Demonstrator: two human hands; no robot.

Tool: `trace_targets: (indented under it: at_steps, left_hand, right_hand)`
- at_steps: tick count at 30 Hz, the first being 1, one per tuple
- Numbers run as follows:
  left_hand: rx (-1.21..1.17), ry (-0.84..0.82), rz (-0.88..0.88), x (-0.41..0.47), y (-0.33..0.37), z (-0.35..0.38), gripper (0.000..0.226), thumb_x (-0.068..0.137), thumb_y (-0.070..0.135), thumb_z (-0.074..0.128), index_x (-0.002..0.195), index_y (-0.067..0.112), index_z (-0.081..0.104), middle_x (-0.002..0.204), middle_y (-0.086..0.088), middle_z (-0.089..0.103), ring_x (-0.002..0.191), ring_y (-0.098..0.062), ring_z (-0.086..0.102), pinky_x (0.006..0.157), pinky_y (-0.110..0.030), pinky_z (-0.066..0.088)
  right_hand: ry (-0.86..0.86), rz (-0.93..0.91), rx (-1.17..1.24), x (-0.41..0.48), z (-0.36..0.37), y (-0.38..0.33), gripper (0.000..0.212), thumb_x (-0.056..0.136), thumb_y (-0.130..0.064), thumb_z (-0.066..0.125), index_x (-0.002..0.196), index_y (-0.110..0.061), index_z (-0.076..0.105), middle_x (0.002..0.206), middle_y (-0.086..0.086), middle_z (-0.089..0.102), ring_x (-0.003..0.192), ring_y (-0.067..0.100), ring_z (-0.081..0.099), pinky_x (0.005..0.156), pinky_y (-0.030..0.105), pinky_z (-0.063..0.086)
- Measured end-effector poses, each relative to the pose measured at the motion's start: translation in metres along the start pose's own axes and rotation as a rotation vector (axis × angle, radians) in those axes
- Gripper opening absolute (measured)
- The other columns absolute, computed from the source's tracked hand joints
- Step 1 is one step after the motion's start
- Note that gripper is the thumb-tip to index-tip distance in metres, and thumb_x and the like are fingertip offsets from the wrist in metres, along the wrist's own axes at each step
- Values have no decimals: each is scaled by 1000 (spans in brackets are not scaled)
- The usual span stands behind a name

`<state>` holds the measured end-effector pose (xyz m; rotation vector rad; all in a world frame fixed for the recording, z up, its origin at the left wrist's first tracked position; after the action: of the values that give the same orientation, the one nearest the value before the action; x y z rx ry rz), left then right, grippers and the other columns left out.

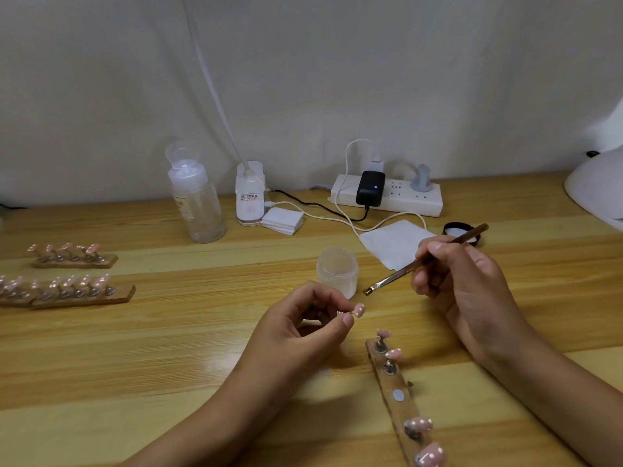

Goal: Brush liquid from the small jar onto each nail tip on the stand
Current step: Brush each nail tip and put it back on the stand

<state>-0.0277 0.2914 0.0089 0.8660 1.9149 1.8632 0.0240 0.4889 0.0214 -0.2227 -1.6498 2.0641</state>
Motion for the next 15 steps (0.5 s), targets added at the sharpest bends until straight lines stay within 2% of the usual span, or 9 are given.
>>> trace_targets:
  at_steps: [4, 11, 15]
  left_hand:
    - [25, -18, -1, 0, 1, 2, 7, 81, 20, 70, 80, 28, 69, 72, 15, 61, 67, -2, 51, 60, -11, 40]
    - [40, -31, -14, 0, -2, 2, 7, 78, 24, 68, 82, 29, 69, 75, 13, 60, 70, -4, 51, 65, -17, 42]
    - [42, -36, -24, 0, -2, 2, 5, 80, 23, 69, 82, 27, 69, 77, 10, 61, 70, -5, 53, 65, -18, 43]
  right_hand:
    - [-67, -4, -18, 0, 5, 2, 30, 95, -10, 46, 71, -15, 64, 53, 1, 59, 50, 8, 57, 48, 18, 47]
    - [-144, -19, -47, -4, 8, 0, 36, 95, -8, 46, 69, -22, 67, 57, 0, 60, 53, 8, 58, 50, 19, 48]
    - [-107, -57, -101, -4, 7, -2, 31, 95, -4, 44, 72, -16, 63, 55, -1, 58, 51, 7, 57, 50, 18, 47]
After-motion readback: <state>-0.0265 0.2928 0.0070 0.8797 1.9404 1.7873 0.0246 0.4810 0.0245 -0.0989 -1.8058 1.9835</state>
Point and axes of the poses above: each hand's wrist, its own x-axis towards the middle knuckle, its own z-axis out of the palm, y = z × x, the point moved 4 cm from there along x, towards the middle knuckle
